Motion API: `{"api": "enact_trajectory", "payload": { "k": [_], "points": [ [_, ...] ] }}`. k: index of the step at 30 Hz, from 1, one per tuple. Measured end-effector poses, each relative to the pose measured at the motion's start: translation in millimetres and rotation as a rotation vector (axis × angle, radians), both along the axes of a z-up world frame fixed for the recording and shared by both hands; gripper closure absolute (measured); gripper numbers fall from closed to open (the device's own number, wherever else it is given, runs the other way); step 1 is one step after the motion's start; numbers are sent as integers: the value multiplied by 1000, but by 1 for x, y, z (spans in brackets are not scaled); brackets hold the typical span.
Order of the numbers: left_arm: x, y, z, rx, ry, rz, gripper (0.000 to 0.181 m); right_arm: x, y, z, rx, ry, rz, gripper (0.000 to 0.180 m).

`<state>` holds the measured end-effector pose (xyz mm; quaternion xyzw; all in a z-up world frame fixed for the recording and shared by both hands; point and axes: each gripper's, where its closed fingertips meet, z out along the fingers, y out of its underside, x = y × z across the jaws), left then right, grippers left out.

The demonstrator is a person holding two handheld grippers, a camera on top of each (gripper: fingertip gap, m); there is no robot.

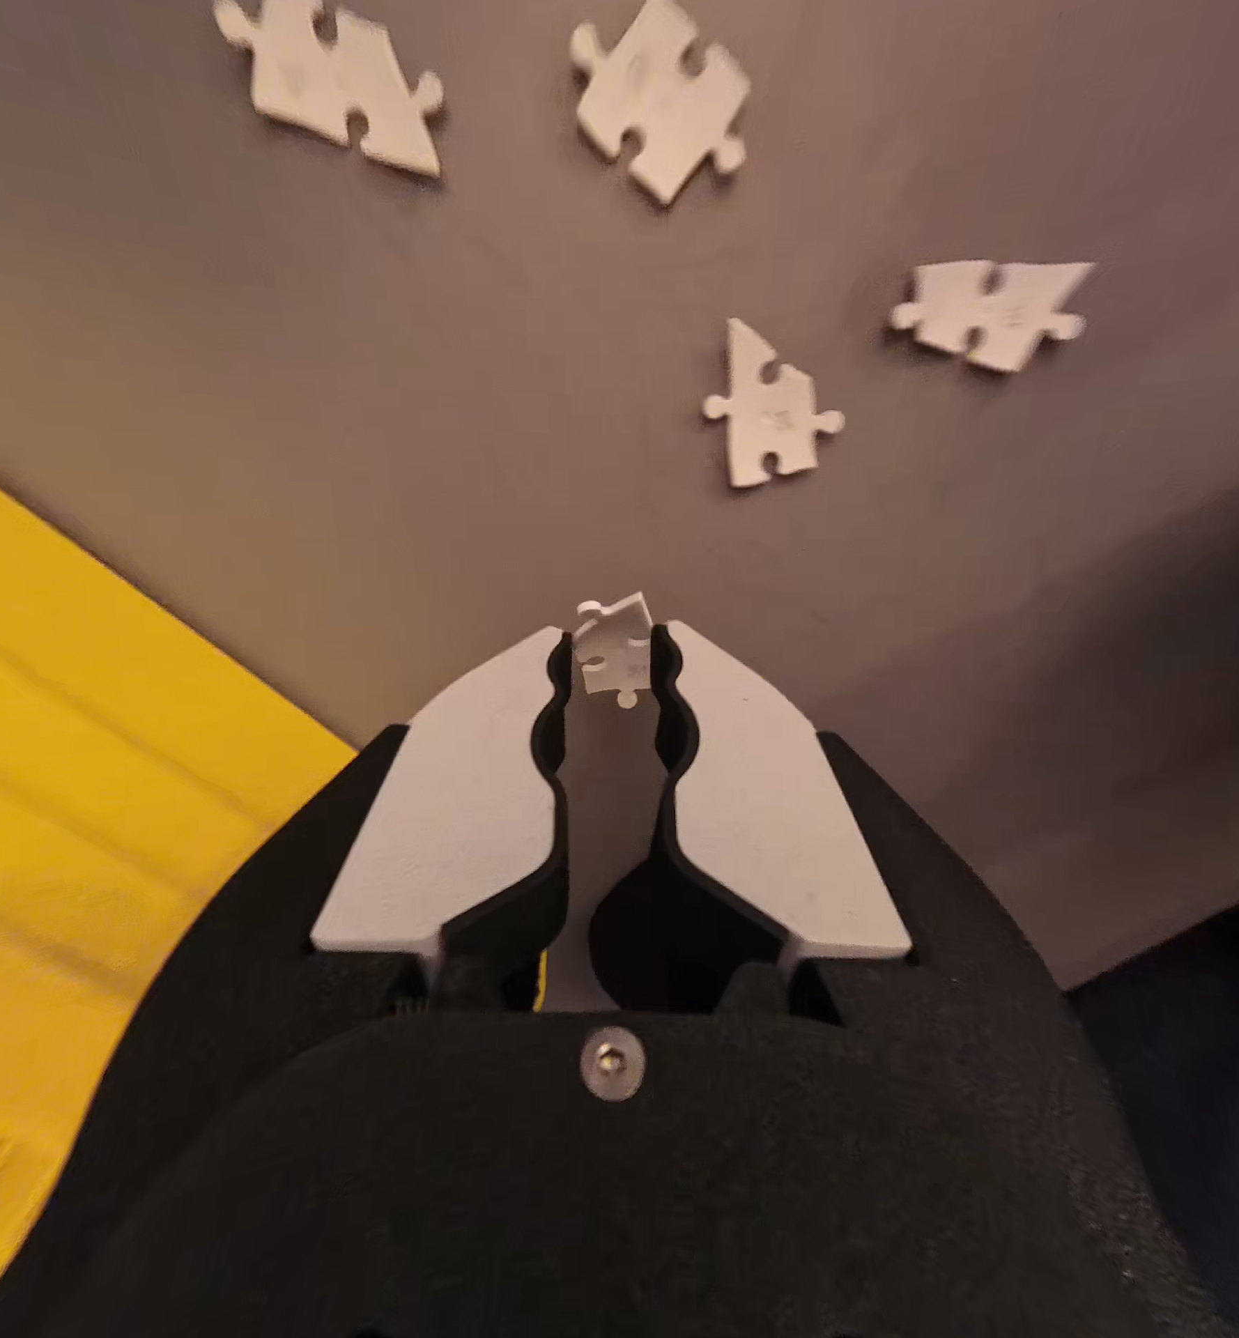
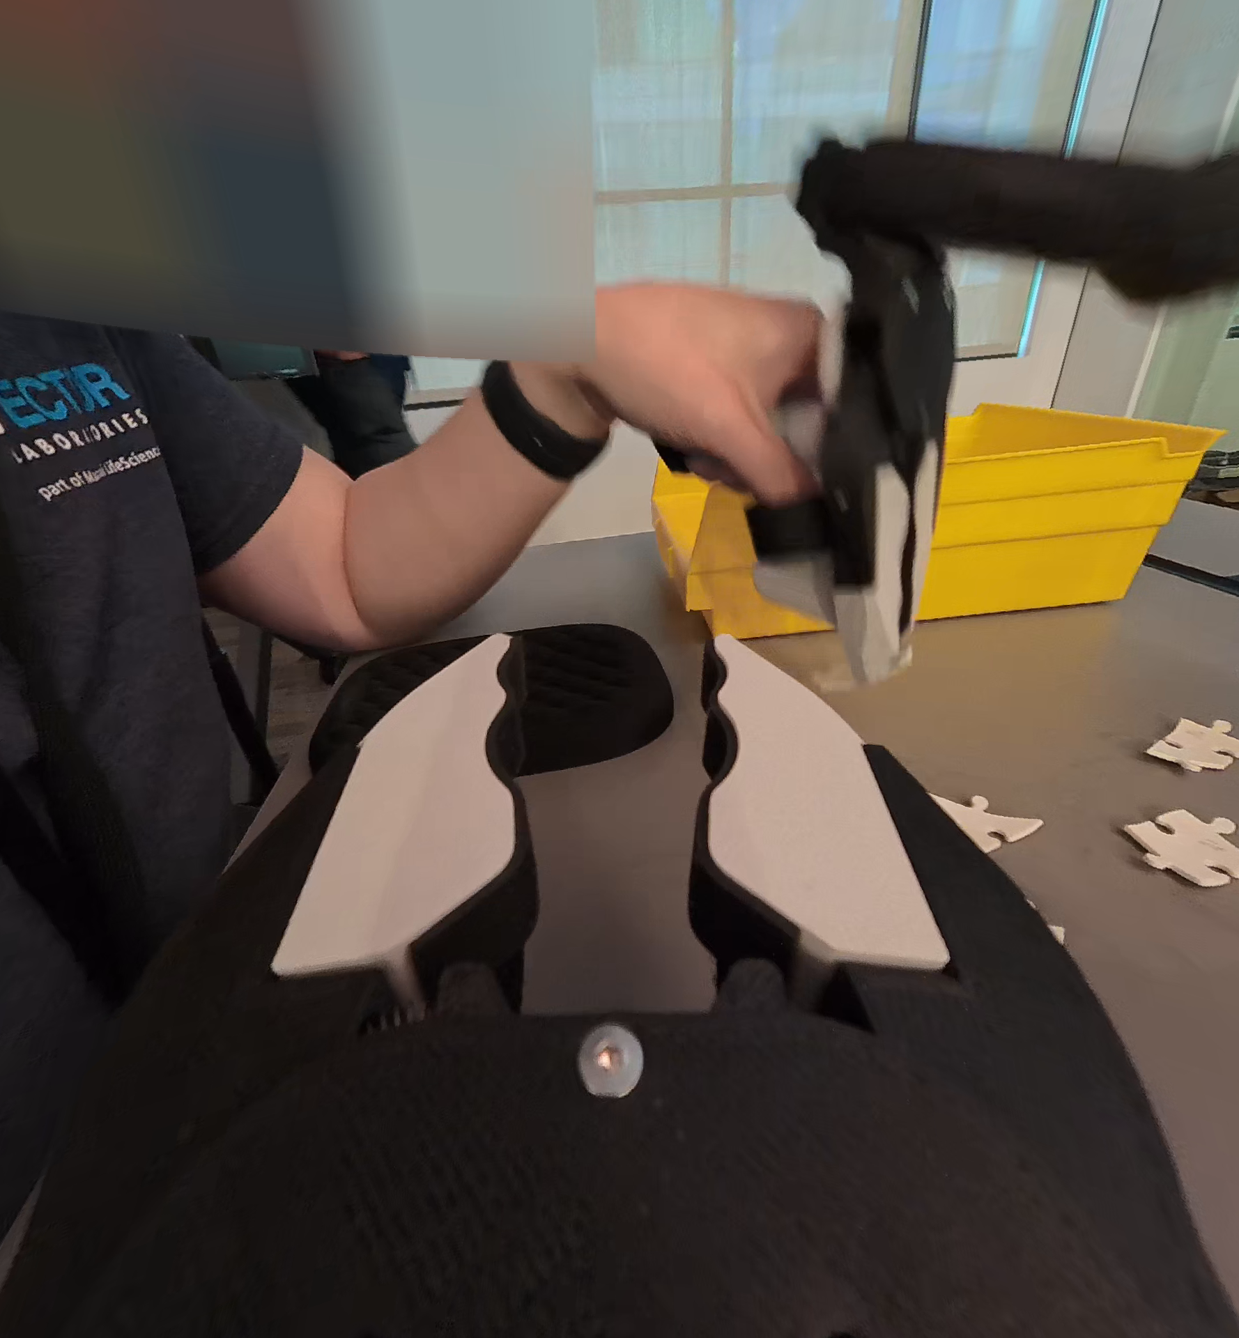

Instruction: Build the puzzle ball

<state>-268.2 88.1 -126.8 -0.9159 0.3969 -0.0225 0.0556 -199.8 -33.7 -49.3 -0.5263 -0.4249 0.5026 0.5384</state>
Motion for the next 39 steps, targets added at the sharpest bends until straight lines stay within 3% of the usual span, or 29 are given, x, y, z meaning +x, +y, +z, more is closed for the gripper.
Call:
{"api": "enact_trajectory", "payload": {
  "k": [4, 14, 16, 19, 21, 23, 25, 29, 33, 39],
  "points": [
    [-9, 4, -29, -64, 56, 53, 160, 0, -2, 0, 5, 1, 0, 132],
    [1, 10, -22, -28, 20, 11, 160, 0, 0, 0, -13, 3, 9, 131],
    [5, 11, -19, -8, 2, -3, 151, 0, 0, 0, -17, 6, 10, 131],
    [24, 9, 16, 62, -167, -53, 134, 1, 0, 1, -19, 12, 8, 131],
    [22, 10, 60, 163, -285, -81, 141, 0, 0, 0, -13, 9, 7, 130],
    [-18, 20, 104, 317, -311, -59, 140, 1, 0, 1, -11, 10, 6, 130],
    [-91, 35, 123, 449, -233, 60, 138, 1, 0, 1, -12, 13, 5, 129],
    [-194, 45, 95, 339, -91, 294, 138, 0, 0, 0, -17, 5, 5, 129],
    [-217, 46, 54, 142, -35, 391, 138, 0, 1, 0, -21, 9, 6, 129],
    [-229, 60, 25, 99, 76, 413, 135, 1, 0, 1, -20, 13, 7, 129]
  ]
}}
